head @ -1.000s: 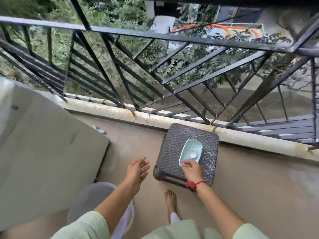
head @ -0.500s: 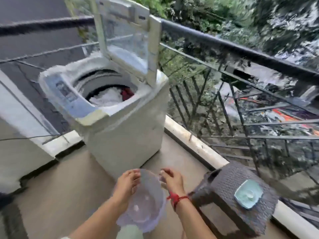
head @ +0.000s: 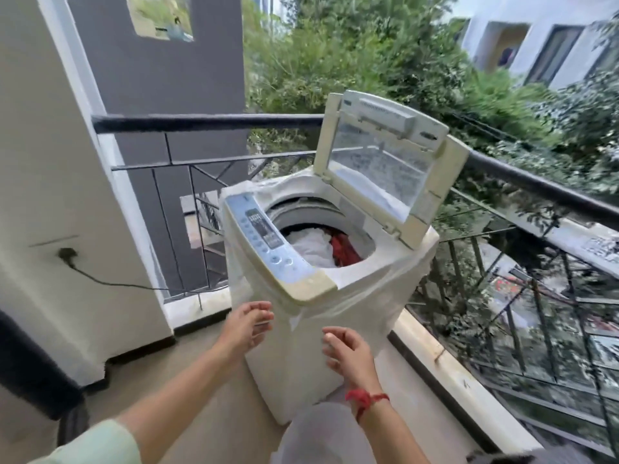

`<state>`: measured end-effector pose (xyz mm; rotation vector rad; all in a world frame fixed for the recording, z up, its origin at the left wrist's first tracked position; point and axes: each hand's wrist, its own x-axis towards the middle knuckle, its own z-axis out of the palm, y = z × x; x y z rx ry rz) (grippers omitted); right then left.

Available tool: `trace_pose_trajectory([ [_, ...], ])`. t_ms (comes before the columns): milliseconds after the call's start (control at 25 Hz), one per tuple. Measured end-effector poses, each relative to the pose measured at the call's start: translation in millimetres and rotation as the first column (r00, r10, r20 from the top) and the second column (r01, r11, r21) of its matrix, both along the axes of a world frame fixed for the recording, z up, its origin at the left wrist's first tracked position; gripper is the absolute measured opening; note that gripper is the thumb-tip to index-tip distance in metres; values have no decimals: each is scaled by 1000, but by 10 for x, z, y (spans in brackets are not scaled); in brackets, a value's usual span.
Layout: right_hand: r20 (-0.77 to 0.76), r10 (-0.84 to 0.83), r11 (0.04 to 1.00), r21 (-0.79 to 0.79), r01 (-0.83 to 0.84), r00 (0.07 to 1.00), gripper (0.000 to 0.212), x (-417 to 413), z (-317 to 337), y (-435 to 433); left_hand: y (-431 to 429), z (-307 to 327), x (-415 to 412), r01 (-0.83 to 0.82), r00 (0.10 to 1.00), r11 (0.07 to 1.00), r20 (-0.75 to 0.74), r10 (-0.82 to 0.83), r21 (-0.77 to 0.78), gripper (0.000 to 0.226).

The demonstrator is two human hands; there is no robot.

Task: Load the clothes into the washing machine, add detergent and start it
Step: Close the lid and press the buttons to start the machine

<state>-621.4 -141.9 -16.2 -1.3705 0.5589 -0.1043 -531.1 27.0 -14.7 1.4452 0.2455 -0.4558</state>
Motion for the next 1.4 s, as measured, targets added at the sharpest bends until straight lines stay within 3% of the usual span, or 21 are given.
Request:
trace_pose_trajectory([
  [280,119,-185,980,-52,192,976,9,1370,312,-7,-25,376,1813,155,977,982,132,-168,106,19],
  [400,230,-321,937,-61,343,918,12,1859,654,-168,-176,687,2459,302,918,935,208,-337,185,18],
  [560,288,-395,887,-128,444,872,14,2332,967,-364,-443,1011,3178,362,853,913,329,-406,189,19],
  [720,314,-451,801,-269,534,835,16,2642,1089,-529,-865,1102,3752,456,753,870,439,-489,187,20],
  [960,330,-557,582,-500,641,762,11,3254,1431,-952,-1575,1423,4743,543,575,803,588,-569,246,16],
  [1080,380,-595,333,-686,647,709,20,3679,1676,-1191,-1845,1682,5192,501,393,786,714,-579,362,11],
  [1160,455,-603,70,-787,612,655,32,3967,1844,-1365,-1984,1850,5427,391,124,743,769,-627,543,21],
  [1240,512,-581,-172,-837,520,633,44,4220,1986,-1547,-2182,2019,5601,251,-161,671,714,-682,698,38],
  [1280,501,-584,-254,-860,443,638,51,4337,2054,-1655,-2306,2121,5680,166,-254,664,682,-686,729,44],
  [1320,456,-611,-293,-889,351,647,59,4440,2107,-1759,-2430,2220,5752,88,-316,671,659,-682,736,50],
  [1400,312,-691,-268,-948,169,652,76,4615,2181,-1957,-2687,2371,5900,-7,-375,687,635,-675,726,57],
])
